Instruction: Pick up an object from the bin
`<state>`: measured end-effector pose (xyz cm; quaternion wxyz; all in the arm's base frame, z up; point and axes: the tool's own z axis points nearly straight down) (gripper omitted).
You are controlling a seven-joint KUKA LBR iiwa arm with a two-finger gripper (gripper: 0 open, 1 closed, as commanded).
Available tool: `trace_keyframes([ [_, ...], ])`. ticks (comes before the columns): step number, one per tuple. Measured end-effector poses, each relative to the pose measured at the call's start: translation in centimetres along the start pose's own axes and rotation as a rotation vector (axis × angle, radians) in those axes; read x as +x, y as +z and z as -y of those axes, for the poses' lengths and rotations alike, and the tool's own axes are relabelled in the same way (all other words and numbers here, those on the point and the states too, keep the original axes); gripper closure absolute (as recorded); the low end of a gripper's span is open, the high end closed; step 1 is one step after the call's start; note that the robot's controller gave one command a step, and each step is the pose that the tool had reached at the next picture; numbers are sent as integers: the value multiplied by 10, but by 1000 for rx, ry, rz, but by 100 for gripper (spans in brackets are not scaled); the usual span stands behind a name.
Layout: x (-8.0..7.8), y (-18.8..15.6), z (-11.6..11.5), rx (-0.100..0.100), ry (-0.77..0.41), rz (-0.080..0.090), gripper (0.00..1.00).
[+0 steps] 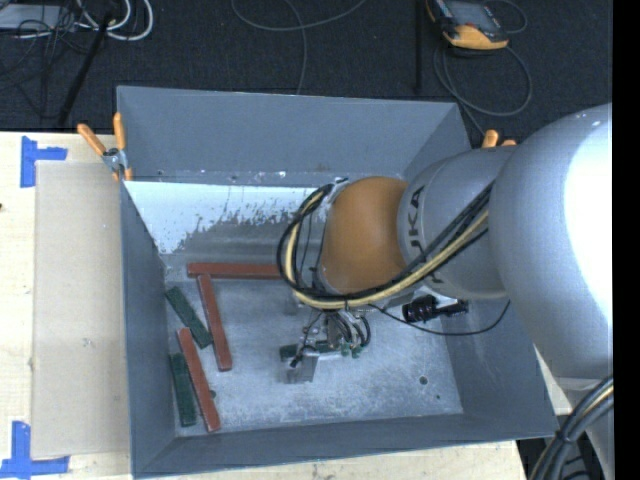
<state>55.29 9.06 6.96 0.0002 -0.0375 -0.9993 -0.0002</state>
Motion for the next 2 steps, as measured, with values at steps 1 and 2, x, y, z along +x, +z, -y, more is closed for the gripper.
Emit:
trace_keyframes([
  [1, 0, 0, 0, 0, 1, 0, 100],
  [2, 30, -173, 44, -1, 41, 8, 100],
])
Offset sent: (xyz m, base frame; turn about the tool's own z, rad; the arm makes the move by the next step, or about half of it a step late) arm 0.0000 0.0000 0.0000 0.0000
